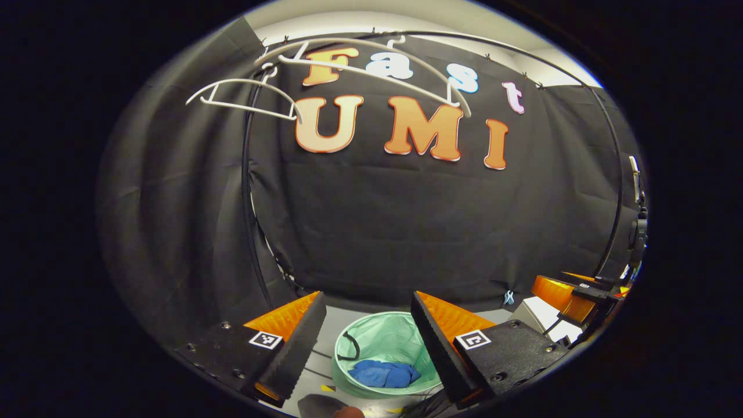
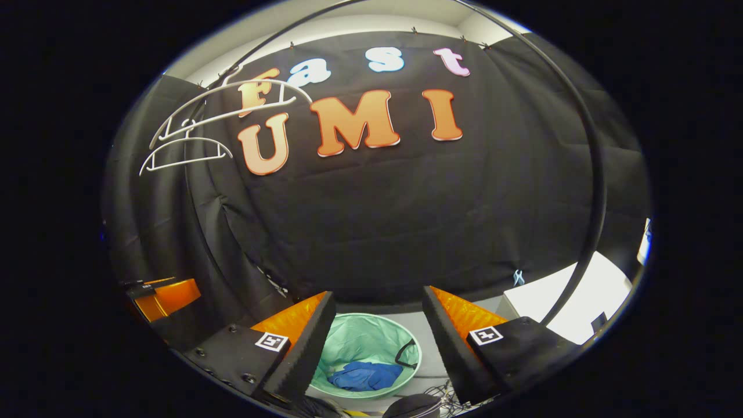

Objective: Grasp the clothes on the hanger with both hands and then place them into the laundry hamper below.

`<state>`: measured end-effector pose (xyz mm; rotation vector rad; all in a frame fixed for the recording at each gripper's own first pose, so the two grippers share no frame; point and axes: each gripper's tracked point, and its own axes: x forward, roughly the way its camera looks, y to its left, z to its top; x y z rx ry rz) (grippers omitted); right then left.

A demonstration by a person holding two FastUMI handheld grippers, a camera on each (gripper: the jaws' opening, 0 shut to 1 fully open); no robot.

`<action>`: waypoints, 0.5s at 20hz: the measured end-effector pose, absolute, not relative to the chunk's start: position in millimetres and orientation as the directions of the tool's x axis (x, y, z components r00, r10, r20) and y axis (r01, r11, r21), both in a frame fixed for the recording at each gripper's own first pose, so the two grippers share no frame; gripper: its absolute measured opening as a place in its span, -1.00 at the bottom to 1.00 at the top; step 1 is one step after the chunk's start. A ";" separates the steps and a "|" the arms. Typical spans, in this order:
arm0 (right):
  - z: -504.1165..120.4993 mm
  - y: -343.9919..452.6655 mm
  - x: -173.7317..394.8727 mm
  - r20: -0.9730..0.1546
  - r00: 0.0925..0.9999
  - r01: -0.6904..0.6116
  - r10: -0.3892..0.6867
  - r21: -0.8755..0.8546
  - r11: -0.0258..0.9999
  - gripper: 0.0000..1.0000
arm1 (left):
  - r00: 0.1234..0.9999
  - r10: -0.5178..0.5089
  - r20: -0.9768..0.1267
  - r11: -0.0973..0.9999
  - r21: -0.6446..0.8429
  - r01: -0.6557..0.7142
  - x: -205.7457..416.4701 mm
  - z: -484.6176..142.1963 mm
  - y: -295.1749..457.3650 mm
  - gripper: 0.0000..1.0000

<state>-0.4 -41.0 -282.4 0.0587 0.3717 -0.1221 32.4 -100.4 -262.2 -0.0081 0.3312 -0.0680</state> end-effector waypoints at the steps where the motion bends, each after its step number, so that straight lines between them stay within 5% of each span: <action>1: -269.3 -41.7 -2.9 -0.343 0.933 0.127 -0.110 0.029 0.991 0.96 | 0.951 -0.076 -0.299 0.997 -0.028 0.071 31.0 -249.2 -98.3 0.87; 10: -152.5 -56.7 -19.1 -0.150 0.981 0.111 -0.125 -0.100 0.989 0.96 | 0.992 0.006 -0.128 0.999 -0.051 -0.013 35.7 -154.5 -29.1 0.79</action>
